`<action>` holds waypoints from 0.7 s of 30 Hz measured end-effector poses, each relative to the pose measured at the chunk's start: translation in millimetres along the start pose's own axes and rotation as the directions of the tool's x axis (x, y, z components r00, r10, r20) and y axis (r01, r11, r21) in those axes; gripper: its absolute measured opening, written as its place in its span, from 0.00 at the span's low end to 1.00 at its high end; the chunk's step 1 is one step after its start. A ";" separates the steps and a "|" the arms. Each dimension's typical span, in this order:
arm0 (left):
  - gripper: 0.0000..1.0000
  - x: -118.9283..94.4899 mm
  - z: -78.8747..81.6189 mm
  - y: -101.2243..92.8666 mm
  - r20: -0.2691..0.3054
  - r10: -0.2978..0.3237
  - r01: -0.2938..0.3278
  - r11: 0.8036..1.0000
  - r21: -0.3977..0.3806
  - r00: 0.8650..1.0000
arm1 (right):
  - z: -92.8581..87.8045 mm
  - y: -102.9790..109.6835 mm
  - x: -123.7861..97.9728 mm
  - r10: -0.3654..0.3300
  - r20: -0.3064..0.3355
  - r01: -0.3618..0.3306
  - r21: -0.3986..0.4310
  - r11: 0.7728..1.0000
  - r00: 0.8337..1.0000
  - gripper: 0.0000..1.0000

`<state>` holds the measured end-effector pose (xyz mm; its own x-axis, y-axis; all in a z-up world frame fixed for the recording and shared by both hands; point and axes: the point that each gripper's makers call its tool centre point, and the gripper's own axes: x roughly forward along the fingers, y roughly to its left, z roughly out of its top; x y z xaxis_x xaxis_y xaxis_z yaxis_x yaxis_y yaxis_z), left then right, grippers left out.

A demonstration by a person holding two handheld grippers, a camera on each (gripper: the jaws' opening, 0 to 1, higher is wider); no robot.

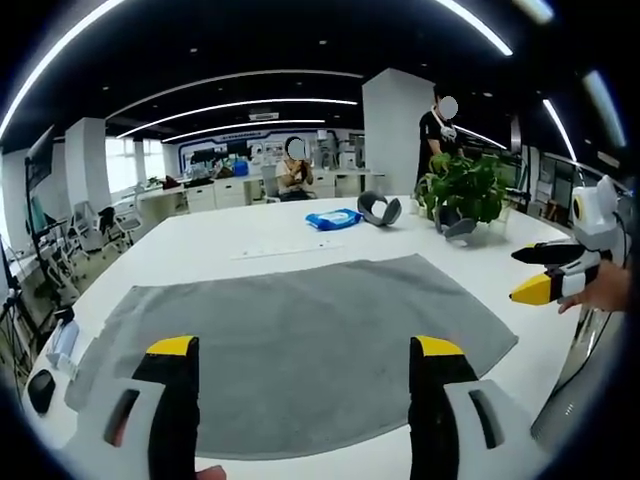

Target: Fold the towel on the table until its edges align and the towel forms a compact rectangular stack.

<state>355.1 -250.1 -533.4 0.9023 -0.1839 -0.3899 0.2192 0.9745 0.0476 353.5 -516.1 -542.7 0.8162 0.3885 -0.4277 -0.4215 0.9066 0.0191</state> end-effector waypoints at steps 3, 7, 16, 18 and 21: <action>0.84 -0.1 -0.7 -1.5 -0.004 -0.007 0.007 1.000 -0.004 1.000 | 0.0 -1.2 -0.6 -0.003 0.002 0.002 0.011 1.000 1.000 0.86; 0.82 -0.4 1.0 -1.7 0.002 -0.008 0.008 1.000 -0.006 1.000 | 1.5 -5.4 -1.1 -0.012 0.009 0.011 0.029 1.000 1.000 0.84; 0.70 -2.6 5.5 -0.1 0.021 -0.004 0.005 0.999 -0.041 1.000 | 11.8 -26.1 2.9 -0.051 0.019 0.048 0.114 0.992 0.999 0.63; 0.68 -3.1 5.9 -0.5 0.023 -0.007 0.009 0.999 -0.048 1.000 | 6.5 -31.0 6.8 -0.054 -0.016 0.055 0.133 0.990 0.998 0.55; 0.61 -3.0 4.2 -0.8 0.013 -0.008 0.009 0.999 -0.039 1.000 | -9.5 -39.3 12.0 -0.069 -0.072 0.080 0.170 0.982 0.995 0.44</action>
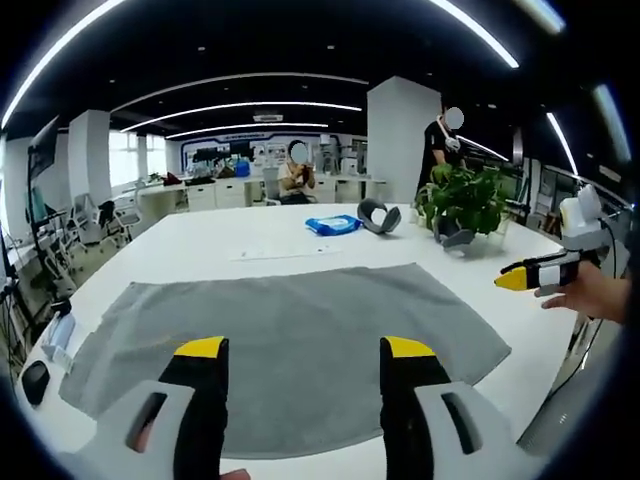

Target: Fold the towel on the table until its edges align and the towel forms a compact rectangular stack.

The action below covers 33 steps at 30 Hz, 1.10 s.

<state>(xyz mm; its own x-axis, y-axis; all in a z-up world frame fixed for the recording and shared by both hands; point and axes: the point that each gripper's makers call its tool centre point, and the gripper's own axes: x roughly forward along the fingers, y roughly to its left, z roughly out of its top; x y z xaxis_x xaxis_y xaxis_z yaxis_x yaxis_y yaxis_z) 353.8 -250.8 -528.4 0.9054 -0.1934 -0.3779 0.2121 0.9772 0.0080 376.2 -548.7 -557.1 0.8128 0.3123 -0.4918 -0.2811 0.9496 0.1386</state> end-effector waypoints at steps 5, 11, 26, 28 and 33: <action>0.49 -0.8 -0.2 -4.5 -0.006 -0.020 0.020 1.000 0.002 1.000 | -24.3 -8.7 2.1 -0.021 -0.080 0.025 0.050 0.998 0.997 0.37; 0.41 -1.4 -3.3 -8.1 -0.023 -0.041 0.042 0.999 0.031 0.999 | -51.3 -17.9 3.8 -0.076 -0.193 0.085 0.038 0.996 0.978 0.27; 0.17 -7.1 0.9 -16.3 -0.018 -0.089 0.090 0.992 0.090 0.996 | -96.7 -31.4 3.8 -0.089 -0.353 0.138 0.115 0.984 0.931 0.20; 0.15 -6.9 0.8 -15.9 -0.019 -0.089 0.090 0.992 0.089 0.996 | -100.1 -32.0 3.2 -0.090 -0.363 0.144 0.126 0.981 0.928 0.20; 0.10 -7.2 -1.7 -18.6 -0.038 -0.105 0.107 0.992 0.064 0.994 | -109.4 -30.7 2.6 -0.084 -0.394 0.146 0.131 0.981 0.915 0.19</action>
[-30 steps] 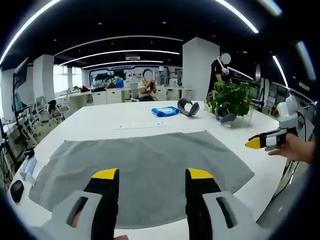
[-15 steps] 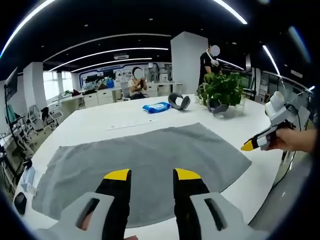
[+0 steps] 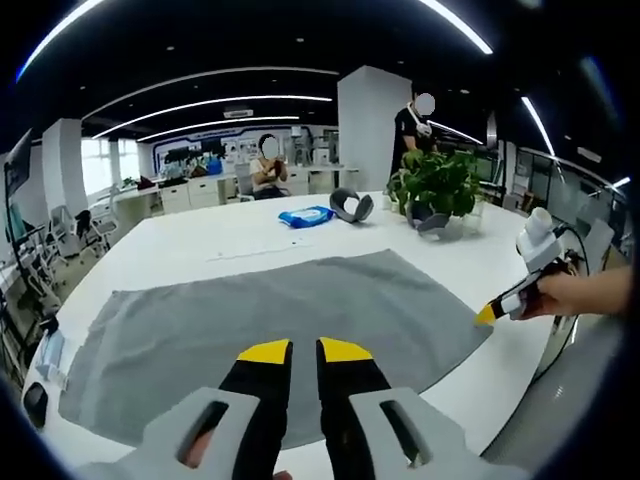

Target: Fold the towel on the table until its edges align and the towel forms a compact rectangular stack.

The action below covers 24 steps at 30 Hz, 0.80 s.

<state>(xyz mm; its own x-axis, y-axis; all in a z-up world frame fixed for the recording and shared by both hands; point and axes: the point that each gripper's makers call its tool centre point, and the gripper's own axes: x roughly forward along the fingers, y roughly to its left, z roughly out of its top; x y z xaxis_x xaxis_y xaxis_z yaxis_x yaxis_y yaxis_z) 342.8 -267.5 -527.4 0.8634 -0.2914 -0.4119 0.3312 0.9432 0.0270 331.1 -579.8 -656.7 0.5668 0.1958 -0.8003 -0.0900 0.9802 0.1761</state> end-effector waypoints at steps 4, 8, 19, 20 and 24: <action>0.11 -0.2 1.5 -0.7 0.007 -0.007 0.008 1.000 -0.026 1.000 | -4.3 -1.6 1.9 -0.016 -0.006 0.016 -0.020 1.000 1.000 0.17; 0.12 0.3 0.8 0.5 0.006 -0.004 0.004 0.999 -0.037 1.000 | -4.1 -4.3 2.5 -0.034 -0.007 0.033 -0.043 0.998 0.999 0.14; 0.13 1.6 -0.5 -5.3 -0.002 -0.024 0.024 0.999 -0.027 1.000 | -2.7 -4.3 2.6 -0.059 0.004 0.059 -0.127 0.990 0.998 0.06; 0.13 1.6 -0.5 -5.6 -0.002 -0.026 0.026 0.999 -0.025 1.000 | -2.2 -4.4 1.9 -0.057 0.005 0.057 -0.134 0.989 0.998 0.04; 0.13 1.7 -0.9 -7.0 -0.006 -0.033 0.033 0.999 -0.027 0.999 | -3.0 -3.4 2.7 -0.032 -0.007 0.031 -0.082 0.996 0.999 0.01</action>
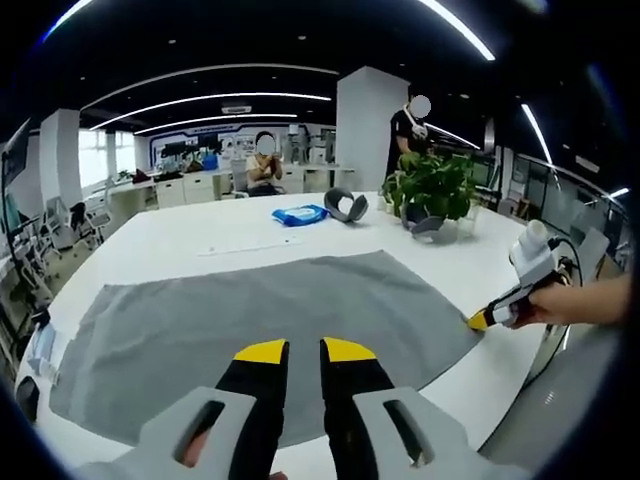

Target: Fold the towel on the table until its edges align and the towel forms a compact rectangular stack.

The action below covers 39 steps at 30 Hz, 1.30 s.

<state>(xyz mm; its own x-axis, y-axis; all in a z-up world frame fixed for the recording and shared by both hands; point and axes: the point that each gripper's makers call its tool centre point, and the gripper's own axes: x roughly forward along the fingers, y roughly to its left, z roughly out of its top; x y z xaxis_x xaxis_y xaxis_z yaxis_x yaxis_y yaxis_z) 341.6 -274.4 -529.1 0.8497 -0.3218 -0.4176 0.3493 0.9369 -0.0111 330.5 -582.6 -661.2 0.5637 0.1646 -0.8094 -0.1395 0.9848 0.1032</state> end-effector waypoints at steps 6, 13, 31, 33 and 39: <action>0.13 2.4 -5.1 -3.6 -0.030 -0.021 0.021 1.000 -0.020 0.999 | 3.3 -1.6 -3.3 0.038 0.000 -0.038 0.089 0.995 0.999 0.01; 0.16 7.6 -13.9 -22.8 -0.070 -0.097 0.094 0.994 -0.048 0.993 | 25.4 6.0 -13.7 0.065 0.078 -0.070 0.071 0.995 0.995 0.01; 0.19 54.9 11.2 -121.2 -0.180 -0.358 0.364 0.932 -0.002 0.916 | 61.9 46.3 -29.1 0.177 0.205 -0.165 -0.076 0.983 0.963 0.01; 0.20 61.3 9.7 -129.6 -0.198 -0.376 0.381 0.924 -0.013 0.905 | 61.4 49.6 -28.5 0.178 0.199 -0.158 -0.111 0.981 0.964 0.01; 0.23 83.5 12.7 -156.4 -0.229 -0.416 0.421 0.907 -0.026 0.880 | 62.3 60.6 -28.1 0.205 0.196 -0.175 -0.157 0.972 0.959 0.01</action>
<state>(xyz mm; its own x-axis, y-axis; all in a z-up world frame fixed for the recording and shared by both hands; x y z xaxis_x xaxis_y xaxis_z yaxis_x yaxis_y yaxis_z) 363.0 -449.6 -550.7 0.5126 -0.6415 -0.5707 0.6644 0.7174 -0.2097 356.9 -524.2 -596.2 0.6717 0.3703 -0.6417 -0.3625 0.9196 0.1513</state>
